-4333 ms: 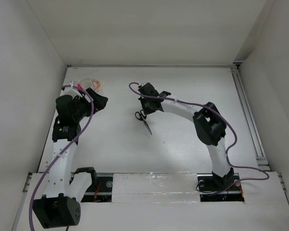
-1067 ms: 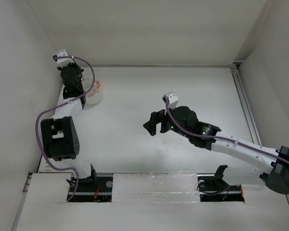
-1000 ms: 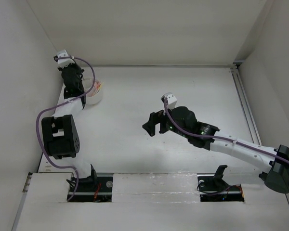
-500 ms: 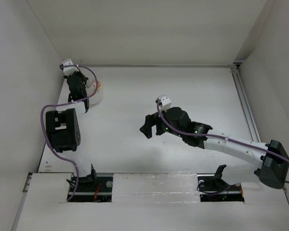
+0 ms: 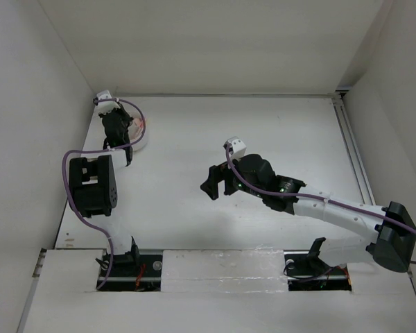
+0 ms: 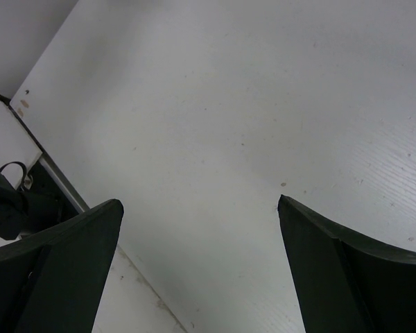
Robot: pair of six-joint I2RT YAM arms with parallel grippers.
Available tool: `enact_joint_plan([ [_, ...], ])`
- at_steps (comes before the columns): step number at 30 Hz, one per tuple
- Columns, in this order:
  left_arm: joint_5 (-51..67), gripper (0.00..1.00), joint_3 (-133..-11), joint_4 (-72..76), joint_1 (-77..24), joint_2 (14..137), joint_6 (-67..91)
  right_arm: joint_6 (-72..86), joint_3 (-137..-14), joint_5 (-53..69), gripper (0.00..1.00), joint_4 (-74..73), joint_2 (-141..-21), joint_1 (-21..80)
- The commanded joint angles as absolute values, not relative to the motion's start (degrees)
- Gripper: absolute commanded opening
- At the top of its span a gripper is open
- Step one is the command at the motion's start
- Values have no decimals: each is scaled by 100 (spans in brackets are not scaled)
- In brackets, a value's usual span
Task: Sort the stationery into containers
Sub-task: Place the scissors in the storage box, then reset both arms
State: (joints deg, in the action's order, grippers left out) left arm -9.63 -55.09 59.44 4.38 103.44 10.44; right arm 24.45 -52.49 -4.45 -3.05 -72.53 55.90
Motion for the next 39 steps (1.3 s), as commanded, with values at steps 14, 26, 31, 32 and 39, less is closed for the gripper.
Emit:
enact_joint_plan([
  [14, -756, 40, -5520, 6073, 378, 10047, 1116, 2496, -5273, -343, 100, 88, -7207, 5625],
  [26, -765, 100, -5774, 5679, 325, 8623, 1178, 2549, -5378, -290, 100, 88, -7260, 5730],
  [31, -879, 100, -6282, 4845, 325, 7938, 1178, 2549, -5510, -396, 100, 88, -7313, 5730],
  [32, -827, 100, -6432, 4573, 325, 7702, 1239, 2488, -5511, -509, 100, 10, -7260, 5730],
  [39, -878, 100, -8155, 614, 325, 7007, 1730, 2057, -6274, -1957, 100, -1245, -6891, 5783],
])
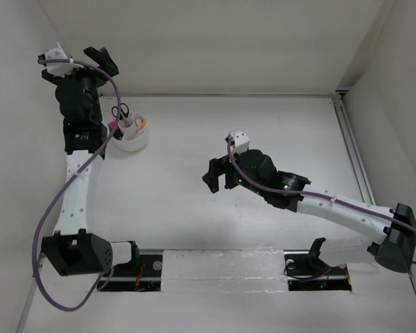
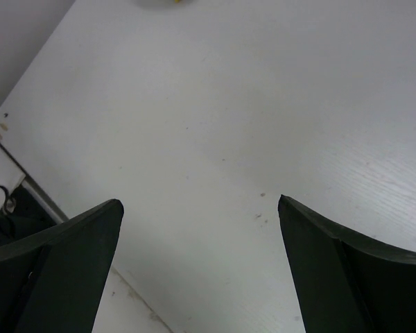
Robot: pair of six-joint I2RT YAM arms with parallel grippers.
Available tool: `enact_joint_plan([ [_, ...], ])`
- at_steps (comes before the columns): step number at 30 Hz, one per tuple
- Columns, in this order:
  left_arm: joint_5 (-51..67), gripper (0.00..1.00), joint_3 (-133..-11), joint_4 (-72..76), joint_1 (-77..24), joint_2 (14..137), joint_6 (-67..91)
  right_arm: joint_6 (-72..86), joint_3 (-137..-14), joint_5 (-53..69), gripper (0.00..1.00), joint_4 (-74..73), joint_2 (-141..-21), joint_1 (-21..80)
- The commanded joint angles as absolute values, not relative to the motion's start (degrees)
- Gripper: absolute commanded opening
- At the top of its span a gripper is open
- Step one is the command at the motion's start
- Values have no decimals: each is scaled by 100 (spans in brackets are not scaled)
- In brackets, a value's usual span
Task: Sort the stationery into containers
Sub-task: Reset both arms
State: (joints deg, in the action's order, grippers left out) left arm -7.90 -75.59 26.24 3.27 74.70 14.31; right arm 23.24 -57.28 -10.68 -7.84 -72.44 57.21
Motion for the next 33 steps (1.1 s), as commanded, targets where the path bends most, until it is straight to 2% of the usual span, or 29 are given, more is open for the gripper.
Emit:
enact_joint_plan([
  [1, -879, 100, -8208, 302, 325, 6874, 1731, 1961, -6354, -2099, 100, -1379, -6821, 5783],
  [6, -1011, 100, -7378, -1009, 325, 5733, 2616, 1715, -6950, -2934, 100, -2187, -6356, 5783],
  [10, -317, 100, -6113, -1020, 325, 4460, 2751, 1609, -7417, -3348, 100, -2890, -6022, 5783],
  [13, -45, 100, -5469, -1203, 325, 4123, 2751, 1608, -7663, -3726, 100, -3400, -5706, 5783],
  [22, 193, 100, -4448, -1626, 325, 3130, 2751, 1933, -7805, -4324, 100, -4508, -4764, 5783],
  [26, 193, 100, -4324, -1564, 325, 2629, 2751, 2109, -7673, -4394, 100, -4798, -4404, 5783],
  [33, 325, 100, -4210, -1512, 325, 2506, 2698, 2312, -7400, -4544, 100, -4983, -3850, 5783],
])
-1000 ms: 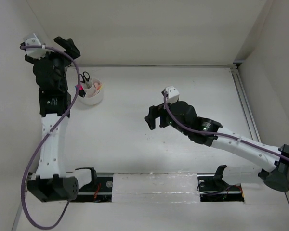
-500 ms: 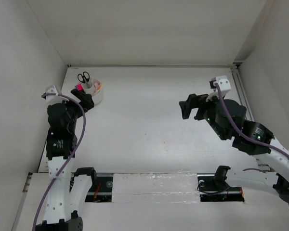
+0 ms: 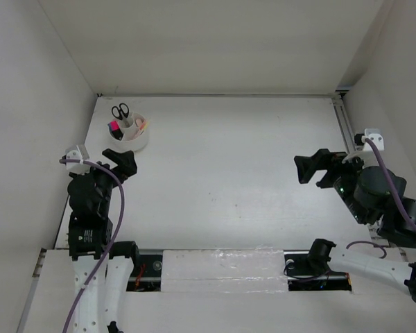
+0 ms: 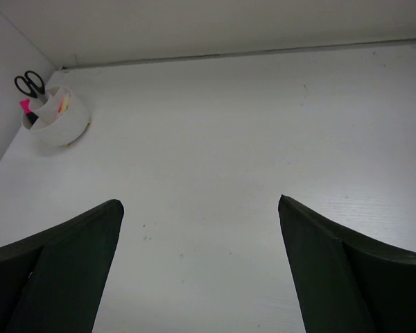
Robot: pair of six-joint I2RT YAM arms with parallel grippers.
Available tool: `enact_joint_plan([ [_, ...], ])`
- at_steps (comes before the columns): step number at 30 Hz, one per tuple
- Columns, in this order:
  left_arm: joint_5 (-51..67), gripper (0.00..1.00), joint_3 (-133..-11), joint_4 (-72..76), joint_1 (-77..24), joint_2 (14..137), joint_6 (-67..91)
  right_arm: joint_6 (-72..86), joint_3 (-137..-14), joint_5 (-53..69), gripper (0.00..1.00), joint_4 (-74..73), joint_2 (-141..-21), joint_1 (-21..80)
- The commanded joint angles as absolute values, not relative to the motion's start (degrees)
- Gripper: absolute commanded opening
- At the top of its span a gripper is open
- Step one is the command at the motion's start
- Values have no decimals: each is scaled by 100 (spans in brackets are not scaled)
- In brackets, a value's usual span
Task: Sort the stationery into containers
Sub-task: Reset both arms
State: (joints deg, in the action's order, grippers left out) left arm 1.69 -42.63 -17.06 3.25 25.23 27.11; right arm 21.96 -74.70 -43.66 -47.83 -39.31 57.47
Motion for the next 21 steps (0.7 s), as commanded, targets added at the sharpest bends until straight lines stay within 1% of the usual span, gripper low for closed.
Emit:
enact_joint_plan([
  [1, 325, 100, -4210, -1512, 325, 2505, 2698, 2364, -7348, -4596, 100, -4983, -3850, 5783],
  [6, 272, 100, -4210, -1512, 325, 2382, 2698, 2487, -7286, -4737, 100, -5159, -3850, 5783],
  [21, 272, 100, -4210, -1459, 325, 2382, 2698, 2602, -7216, -4737, 100, -5019, -3850, 5783],
])
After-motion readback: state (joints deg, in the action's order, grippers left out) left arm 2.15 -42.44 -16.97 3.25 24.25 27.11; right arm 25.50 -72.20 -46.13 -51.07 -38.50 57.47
